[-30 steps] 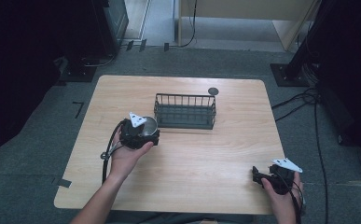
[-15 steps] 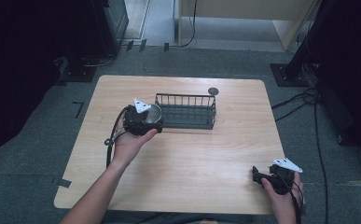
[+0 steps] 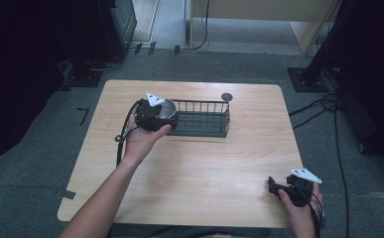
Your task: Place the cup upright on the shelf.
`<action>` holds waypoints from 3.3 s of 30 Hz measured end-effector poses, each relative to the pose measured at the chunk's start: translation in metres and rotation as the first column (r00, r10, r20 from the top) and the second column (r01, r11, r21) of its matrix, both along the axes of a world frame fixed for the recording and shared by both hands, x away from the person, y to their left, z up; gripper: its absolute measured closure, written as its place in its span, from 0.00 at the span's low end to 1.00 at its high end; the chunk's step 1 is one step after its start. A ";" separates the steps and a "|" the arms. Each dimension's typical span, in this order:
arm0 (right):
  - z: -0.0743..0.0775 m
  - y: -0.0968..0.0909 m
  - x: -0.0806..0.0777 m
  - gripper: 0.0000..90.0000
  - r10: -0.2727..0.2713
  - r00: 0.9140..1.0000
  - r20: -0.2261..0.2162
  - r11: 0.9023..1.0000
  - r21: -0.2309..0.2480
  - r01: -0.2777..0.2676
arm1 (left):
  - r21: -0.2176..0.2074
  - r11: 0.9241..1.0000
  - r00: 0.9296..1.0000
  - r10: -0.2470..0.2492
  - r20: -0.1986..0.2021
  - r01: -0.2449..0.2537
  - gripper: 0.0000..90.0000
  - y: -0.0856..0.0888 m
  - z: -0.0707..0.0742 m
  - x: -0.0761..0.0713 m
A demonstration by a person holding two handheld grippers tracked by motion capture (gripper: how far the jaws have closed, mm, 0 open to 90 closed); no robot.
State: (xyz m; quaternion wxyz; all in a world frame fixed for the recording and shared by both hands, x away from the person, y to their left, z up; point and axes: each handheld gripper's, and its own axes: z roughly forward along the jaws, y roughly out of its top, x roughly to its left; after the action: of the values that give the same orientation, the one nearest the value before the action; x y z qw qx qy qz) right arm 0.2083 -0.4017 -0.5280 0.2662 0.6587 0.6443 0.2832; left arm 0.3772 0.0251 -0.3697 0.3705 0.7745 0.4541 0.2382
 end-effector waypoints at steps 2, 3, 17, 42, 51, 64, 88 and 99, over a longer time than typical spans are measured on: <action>0.000 0.000 0.000 0.01 0.000 1.000 0.000 1.000 0.000 0.000 | 0.003 1.000 1.000 -0.003 0.004 0.003 0.21 -0.003 0.004 0.004; 0.000 0.000 0.000 0.01 0.000 1.000 0.000 1.000 0.000 0.000 | 0.002 1.000 1.000 -0.002 0.007 0.002 0.21 -0.004 0.005 0.005; 0.000 0.000 0.000 0.01 0.000 1.000 0.000 1.000 0.000 0.000 | -0.001 1.000 1.000 -0.010 0.019 0.010 0.21 -0.020 0.006 0.031; 0.000 0.000 0.000 0.01 0.000 1.000 0.000 1.000 0.000 0.000 | 0.021 1.000 1.000 0.004 -0.009 -0.004 0.21 -0.038 -0.020 0.067; 0.000 0.000 0.000 0.01 0.000 1.000 0.000 1.000 0.000 0.000 | 0.026 1.000 0.999 -0.004 -0.036 0.005 0.21 -0.044 -0.034 0.072; 0.000 0.000 0.000 0.01 0.000 1.000 0.000 1.000 0.000 0.000 | 0.052 0.999 0.998 0.005 -0.060 -0.002 0.21 -0.044 -0.053 0.074; 0.000 0.000 0.000 0.01 0.000 1.000 0.000 1.000 0.000 0.000 | 0.067 0.998 0.997 -0.012 -0.076 0.017 0.03 -0.043 -0.050 0.071; 0.000 0.000 0.000 0.01 0.000 1.000 0.000 1.000 0.000 0.000 | 0.020 1.000 0.998 -0.009 -0.063 0.010 0.00 -0.032 -0.035 0.061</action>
State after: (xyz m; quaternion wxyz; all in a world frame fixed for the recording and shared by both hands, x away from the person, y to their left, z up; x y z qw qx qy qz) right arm 0.2084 -0.4018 -0.5280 0.2661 0.6587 0.6442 0.2834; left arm 0.4387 -0.0073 -0.4049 0.3493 0.7875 0.4592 0.2166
